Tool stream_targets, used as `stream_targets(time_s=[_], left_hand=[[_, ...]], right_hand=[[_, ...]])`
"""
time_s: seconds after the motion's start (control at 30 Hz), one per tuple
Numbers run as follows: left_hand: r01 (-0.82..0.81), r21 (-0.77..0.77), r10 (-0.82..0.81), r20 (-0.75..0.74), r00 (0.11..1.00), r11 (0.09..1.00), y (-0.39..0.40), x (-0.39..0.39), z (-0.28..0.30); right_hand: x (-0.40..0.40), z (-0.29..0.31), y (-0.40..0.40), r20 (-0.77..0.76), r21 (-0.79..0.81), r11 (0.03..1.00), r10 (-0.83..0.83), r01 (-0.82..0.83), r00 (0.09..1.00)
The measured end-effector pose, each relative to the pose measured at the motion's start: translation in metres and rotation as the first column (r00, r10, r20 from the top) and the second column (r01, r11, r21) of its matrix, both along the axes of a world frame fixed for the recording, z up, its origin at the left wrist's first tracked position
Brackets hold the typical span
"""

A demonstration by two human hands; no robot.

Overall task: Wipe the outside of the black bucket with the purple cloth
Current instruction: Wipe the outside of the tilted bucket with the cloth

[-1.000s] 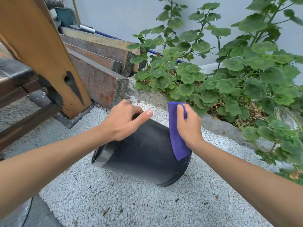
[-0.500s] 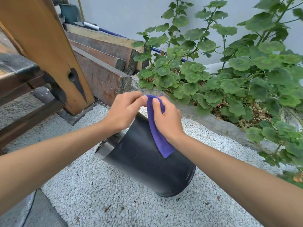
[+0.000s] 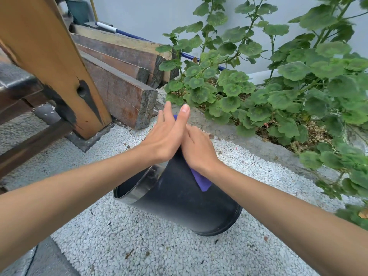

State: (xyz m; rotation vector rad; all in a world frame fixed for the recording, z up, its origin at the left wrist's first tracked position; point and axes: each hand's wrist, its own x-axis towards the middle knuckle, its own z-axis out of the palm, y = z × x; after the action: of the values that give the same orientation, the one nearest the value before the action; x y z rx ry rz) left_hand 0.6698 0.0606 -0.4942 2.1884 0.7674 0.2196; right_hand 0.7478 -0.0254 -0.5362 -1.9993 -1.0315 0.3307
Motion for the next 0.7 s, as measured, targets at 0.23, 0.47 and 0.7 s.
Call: stream_targets(time_s=[0.23,0.47,0.7], left_hand=[[-0.06,-0.07,0.057,-0.043,0.997,0.996,0.005,-0.003,0.009],[-0.074,-0.151,0.065,-0.069,0.996,0.986,-0.005,0.006,0.013],[-0.112,-0.281,0.11,-0.023,0.994,0.953,0.002,0.025,0.004]], right_hand=[[0.01,-0.012,-0.018,-0.021,-0.223,0.97,-0.104,0.096,0.994],[0.039,-0.034,-0.045,-0.156,-0.295,0.93,-0.275,0.221,0.949],[0.02,-0.015,-0.07,-0.116,0.302,0.882,-0.343,0.362,0.932]])
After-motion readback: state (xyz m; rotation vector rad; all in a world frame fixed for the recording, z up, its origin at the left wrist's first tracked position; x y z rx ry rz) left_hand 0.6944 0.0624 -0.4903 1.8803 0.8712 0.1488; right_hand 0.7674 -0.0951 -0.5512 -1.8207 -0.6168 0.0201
